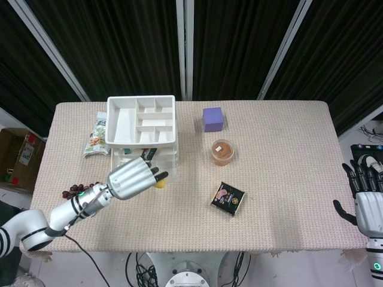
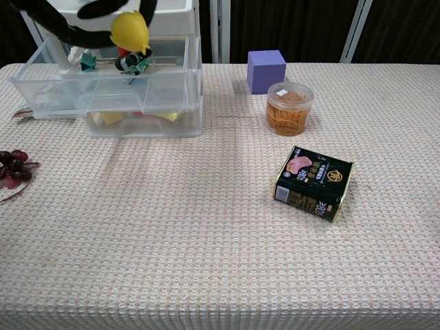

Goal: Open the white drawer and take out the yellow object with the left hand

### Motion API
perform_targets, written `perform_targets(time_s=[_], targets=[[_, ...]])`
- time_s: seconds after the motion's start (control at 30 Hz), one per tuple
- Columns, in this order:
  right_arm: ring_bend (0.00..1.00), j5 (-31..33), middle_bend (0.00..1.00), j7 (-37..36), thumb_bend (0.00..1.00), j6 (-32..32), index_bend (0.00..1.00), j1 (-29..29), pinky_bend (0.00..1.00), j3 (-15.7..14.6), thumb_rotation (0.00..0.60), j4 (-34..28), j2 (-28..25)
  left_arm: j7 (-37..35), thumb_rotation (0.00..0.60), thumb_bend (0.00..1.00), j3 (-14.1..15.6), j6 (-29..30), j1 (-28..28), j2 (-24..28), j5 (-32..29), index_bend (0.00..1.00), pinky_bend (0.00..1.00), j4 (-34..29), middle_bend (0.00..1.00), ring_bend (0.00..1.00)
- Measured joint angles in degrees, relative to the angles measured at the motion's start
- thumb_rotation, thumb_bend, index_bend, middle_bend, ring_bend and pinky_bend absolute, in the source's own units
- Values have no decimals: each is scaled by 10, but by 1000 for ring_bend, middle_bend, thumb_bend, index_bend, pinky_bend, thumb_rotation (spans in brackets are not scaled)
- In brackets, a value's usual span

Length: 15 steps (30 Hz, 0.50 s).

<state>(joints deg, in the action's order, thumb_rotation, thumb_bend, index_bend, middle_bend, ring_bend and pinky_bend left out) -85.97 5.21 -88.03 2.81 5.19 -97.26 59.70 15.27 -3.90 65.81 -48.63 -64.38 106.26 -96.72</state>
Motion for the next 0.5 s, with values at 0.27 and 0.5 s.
perform_targets(time_s=[0.27,0.5], targets=[[0,-3,4,-18,200,-3,0,-4,0,-4,600,15,3,100,600,389,3,-77,-14,-99,-8,481,1000,-4,744,874],[0,-3,4,-33,200,-4,0,-6,0,-5,600,30,5,196,600,385,-15,-151,-26,-186,-97,458,1000,25,739,874]])
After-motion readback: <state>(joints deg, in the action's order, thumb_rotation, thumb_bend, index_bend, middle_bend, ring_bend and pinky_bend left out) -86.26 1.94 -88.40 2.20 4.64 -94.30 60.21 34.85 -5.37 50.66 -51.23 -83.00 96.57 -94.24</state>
